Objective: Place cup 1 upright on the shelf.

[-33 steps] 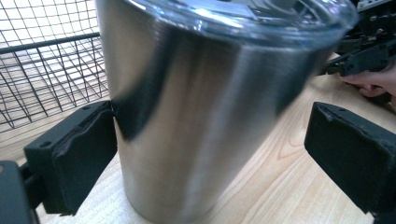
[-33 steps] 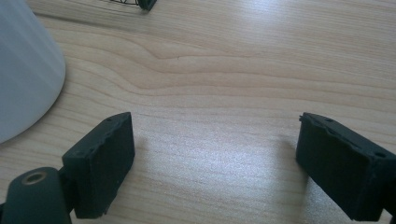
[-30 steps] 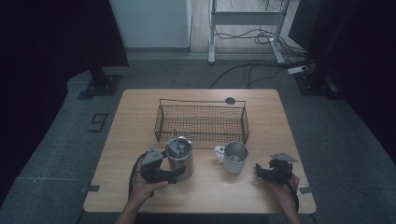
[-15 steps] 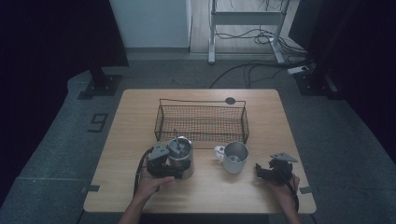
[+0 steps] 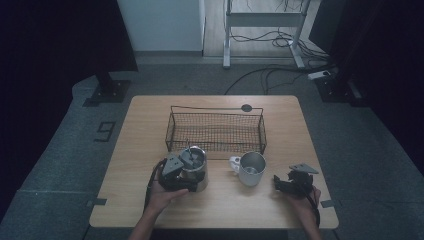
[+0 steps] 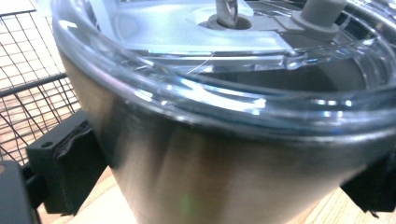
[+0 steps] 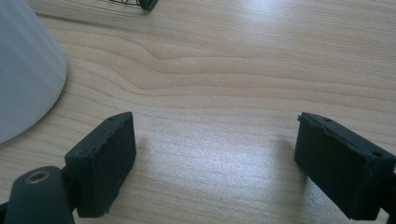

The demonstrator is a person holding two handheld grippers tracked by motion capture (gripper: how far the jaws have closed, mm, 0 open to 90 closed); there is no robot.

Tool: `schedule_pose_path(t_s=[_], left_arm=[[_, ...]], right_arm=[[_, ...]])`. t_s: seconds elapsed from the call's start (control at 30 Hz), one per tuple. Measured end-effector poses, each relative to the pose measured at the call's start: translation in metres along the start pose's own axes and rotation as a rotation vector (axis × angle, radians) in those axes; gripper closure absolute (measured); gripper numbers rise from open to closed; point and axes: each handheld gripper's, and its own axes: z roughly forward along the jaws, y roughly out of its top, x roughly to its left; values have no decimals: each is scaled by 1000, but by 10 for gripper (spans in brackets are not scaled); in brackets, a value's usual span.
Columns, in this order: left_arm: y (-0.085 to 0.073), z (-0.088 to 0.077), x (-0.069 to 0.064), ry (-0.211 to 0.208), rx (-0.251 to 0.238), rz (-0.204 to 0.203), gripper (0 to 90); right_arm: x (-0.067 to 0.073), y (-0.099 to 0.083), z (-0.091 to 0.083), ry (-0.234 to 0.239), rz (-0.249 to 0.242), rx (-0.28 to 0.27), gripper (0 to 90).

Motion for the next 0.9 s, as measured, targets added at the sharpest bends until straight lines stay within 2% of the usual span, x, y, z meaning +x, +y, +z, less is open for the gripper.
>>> schedule_pose_path(t_s=[0.47, 0.63, 0.8, 0.9], left_arm=[[0, 1, 1, -9, -20, 23, 37], [2, 5, -2, 1, -34, -10, 7], [4, 11, -3, 10, -39, -15, 0], [4, 14, -3, -2, -47, -10, 10]], right_arm=[[0, 0, 0, -1, 0, 0, 127], [0, 0, 0, -1, 0, 0, 127], [0, 0, 0, -1, 0, 0, 127], [0, 0, 0, -1, 1, 0, 127]])
